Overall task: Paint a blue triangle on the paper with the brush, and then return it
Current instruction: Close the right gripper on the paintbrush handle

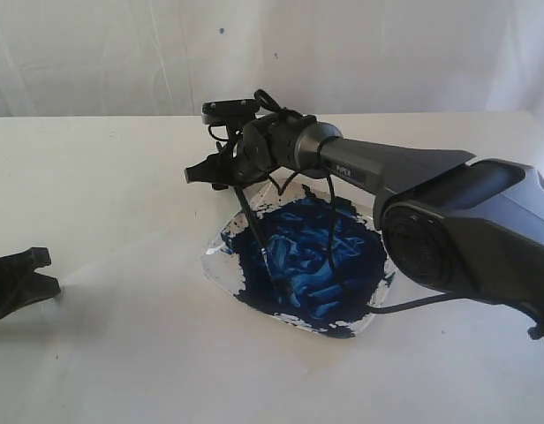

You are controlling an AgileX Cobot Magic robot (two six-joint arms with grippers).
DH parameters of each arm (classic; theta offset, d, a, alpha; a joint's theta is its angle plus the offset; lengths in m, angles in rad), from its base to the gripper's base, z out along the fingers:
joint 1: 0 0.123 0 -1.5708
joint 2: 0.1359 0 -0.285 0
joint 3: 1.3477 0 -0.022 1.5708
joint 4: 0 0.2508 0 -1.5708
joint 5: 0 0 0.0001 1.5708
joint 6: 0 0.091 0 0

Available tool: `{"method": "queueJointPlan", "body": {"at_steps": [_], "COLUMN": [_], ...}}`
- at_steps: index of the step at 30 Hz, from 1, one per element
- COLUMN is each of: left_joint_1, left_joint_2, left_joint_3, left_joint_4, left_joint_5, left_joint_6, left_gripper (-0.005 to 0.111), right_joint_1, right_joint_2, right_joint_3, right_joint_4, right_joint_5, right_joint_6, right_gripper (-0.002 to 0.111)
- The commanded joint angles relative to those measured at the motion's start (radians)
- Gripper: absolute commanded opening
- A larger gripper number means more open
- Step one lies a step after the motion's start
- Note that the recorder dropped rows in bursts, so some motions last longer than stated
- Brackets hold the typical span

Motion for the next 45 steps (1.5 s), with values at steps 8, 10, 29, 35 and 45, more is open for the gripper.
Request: {"method": "queueJointPlan", "body": {"at_steps": [8,10,29,35,45], "left_joint_1": [0.000,0.000,0.000,0.000,0.000], "left_joint_2": [0.008,0.008,0.008,0.008,0.008], "left_joint_3": [0.003,0.003,0.003,0.003,0.003], "left_joint_4": [0.004,0.004,0.004,0.004,0.004], "left_joint_5": [0.112,0.112,0.112,0.112,0.112], "left_joint_6": [0.007,0.007,0.007,0.007,0.007], "left_gripper": [0.000,0.000,0.000,0.000,0.000], "right_joint_1": [-0.003,-0.003,-0.003,-0.003,-0.003], "right_joint_2": [-0.004,-0.004,-0.022,-0.043,-0.052], "right_joint_3": [-0.009,-0.009,-0.009,-0.009,-0.009], "right_joint_4": [0.003,0.003,-0.002,-0.002,-0.004], "right_joint_5": [-0.030,-0.027,-0.017,-0.040,-0.044], "right_joint_6": [-0.032,-0.034,-0.038,-0.038,-0.038], "right_gripper": [0.046,0.046,0.026,0.017,0.006]}}
